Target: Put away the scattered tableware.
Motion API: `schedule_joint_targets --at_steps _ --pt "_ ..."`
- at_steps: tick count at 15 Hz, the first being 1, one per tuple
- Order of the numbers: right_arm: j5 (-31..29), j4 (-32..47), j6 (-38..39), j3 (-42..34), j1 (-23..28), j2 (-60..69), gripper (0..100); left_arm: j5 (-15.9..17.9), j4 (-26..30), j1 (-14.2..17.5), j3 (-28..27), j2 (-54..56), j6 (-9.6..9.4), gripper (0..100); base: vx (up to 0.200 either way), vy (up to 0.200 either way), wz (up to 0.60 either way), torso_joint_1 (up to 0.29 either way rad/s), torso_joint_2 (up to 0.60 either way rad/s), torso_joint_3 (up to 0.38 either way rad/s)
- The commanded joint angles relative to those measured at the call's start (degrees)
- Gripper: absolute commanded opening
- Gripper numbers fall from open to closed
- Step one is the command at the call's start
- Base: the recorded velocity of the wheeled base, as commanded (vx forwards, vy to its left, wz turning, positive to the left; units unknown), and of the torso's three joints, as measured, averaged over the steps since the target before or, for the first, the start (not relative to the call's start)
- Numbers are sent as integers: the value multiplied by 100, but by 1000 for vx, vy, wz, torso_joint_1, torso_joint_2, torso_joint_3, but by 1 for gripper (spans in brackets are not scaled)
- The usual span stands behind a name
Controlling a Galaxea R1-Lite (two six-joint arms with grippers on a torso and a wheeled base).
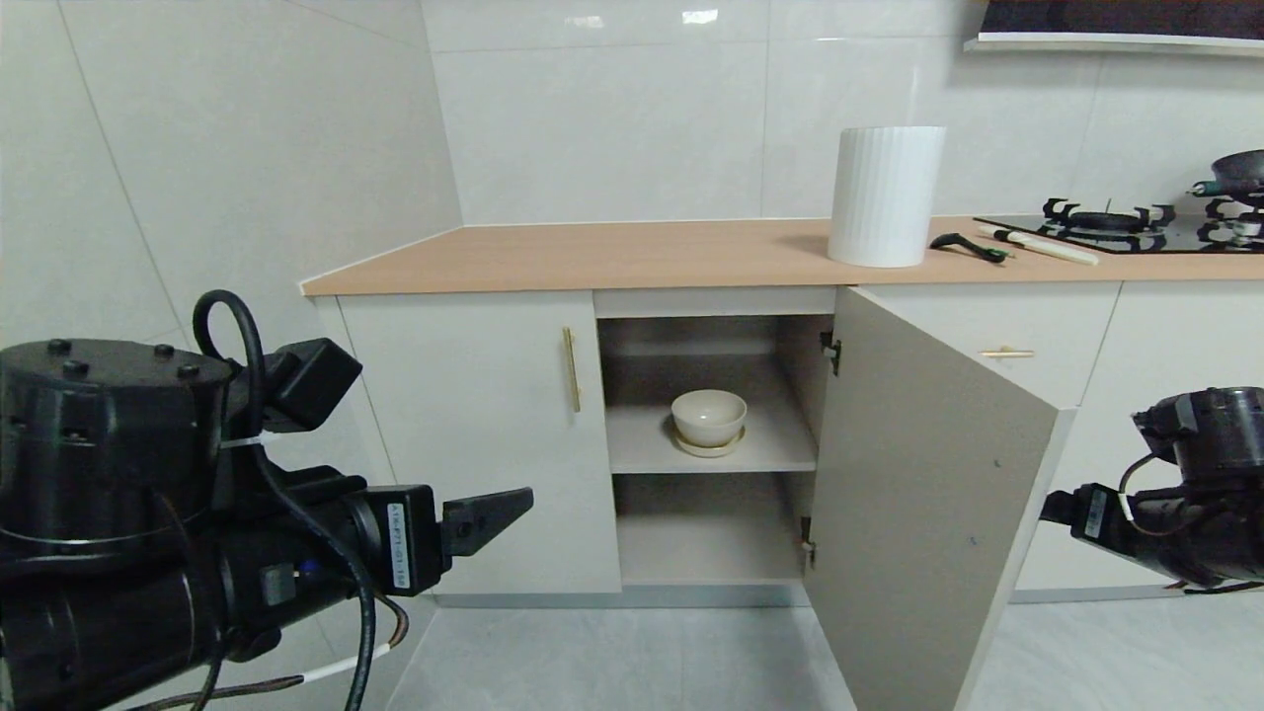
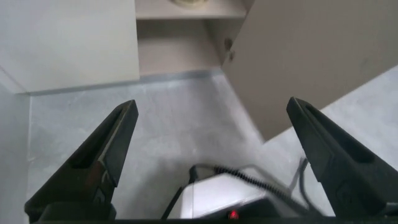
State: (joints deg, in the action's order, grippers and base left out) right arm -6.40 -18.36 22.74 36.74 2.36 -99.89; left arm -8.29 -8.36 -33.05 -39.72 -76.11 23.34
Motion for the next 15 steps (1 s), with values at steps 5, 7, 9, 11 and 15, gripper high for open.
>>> schedule_joint_targets --at_steps 5,7,9,11,15 --pt "-10 25 91 131 -579 -250 100 3 -113 9 -19 -18 47 100 0 0 0 0 0 0" --pt "-28 34 354 272 -1159 -241 100 3 -113 114 -19 8 47 100 0 0 0 0 0 0" --pt "-46 34 354 483 -1581 -373 100 -6 -113 185 -62 -1 47 100 0 0 0 0 0 0" --pt "-54 96 319 958 -1986 -778 100 -15 -104 220 -62 -10 47 100 0 0 0 0 0 0" --pt "-37 509 161 2047 -2653 -1498 100 -32 -104 264 -62 -36 -5 100 0 0 0 0 0 0"
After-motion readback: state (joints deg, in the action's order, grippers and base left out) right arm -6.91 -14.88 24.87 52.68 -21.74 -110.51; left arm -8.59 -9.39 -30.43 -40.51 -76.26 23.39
